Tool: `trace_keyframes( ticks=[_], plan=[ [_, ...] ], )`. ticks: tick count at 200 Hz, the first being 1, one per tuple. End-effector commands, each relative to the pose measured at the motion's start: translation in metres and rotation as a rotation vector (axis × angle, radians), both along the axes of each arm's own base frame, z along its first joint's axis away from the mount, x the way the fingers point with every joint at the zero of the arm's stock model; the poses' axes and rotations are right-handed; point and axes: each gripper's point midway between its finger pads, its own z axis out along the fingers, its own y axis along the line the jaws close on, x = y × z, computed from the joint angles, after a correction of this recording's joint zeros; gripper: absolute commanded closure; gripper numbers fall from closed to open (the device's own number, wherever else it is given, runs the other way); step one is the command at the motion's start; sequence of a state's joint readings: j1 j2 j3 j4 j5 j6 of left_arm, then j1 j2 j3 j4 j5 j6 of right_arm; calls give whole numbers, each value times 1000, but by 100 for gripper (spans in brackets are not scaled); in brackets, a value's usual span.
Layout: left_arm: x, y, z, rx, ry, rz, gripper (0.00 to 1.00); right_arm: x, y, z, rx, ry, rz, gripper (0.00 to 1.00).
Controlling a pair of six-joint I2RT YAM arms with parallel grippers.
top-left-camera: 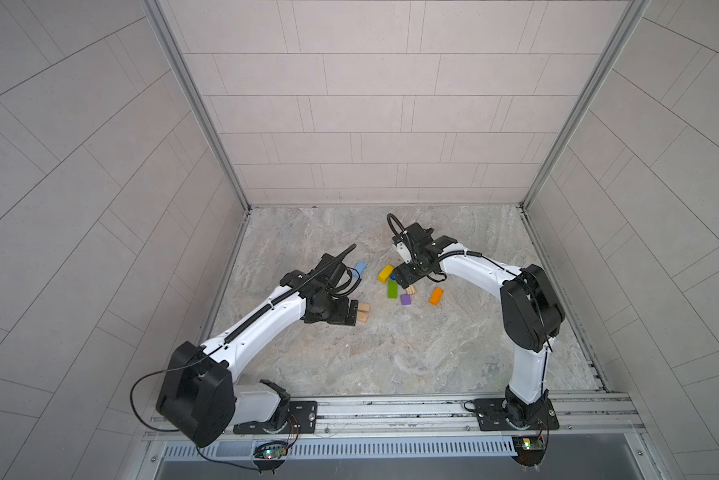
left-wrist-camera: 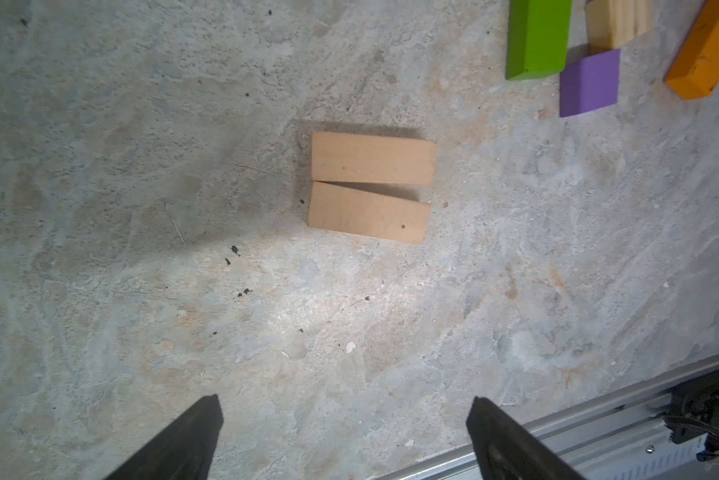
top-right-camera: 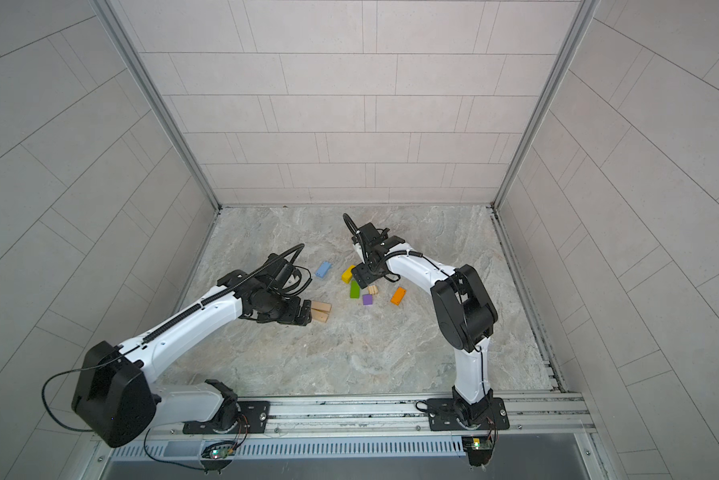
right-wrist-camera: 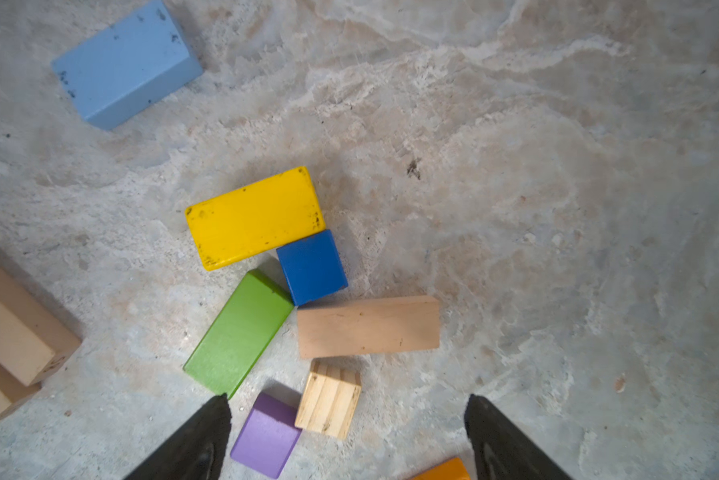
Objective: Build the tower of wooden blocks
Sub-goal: 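Open the left gripper off the stack while the right gripper reaches the pile, then grasp the plain wood bar beside the blue block with the right gripper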
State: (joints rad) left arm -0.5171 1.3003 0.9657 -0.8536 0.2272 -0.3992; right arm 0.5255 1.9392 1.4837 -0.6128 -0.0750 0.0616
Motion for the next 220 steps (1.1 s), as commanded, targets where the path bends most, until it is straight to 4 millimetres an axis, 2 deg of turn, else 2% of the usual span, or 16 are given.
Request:
trace_keyframes(
  ticks=[1,33,119,175,188,207,220],
  plan=[
    [-8,3,4,-15,10,-10,0,2,-6,-12,-16,38,18,15],
    [-8,-4,4,-53,9,-19,0,4,-4,-26,-5,67,29,18],
    [-5,-2,3,-66,7,-9,0,10,-2,-50,-22,93,25,19],
    [-3,0,3,-72,6,3,0,13,0,-53,-15,87,13,24],
    [-3,0,4,-73,4,4,0,15,-4,-54,-35,81,7,22],
    [-3,0,4,-74,3,4,0,16,-7,-55,-58,77,4,12],
    [-3,0,4,-74,4,5,0,17,-7,-54,-60,72,7,9]
  ],
)
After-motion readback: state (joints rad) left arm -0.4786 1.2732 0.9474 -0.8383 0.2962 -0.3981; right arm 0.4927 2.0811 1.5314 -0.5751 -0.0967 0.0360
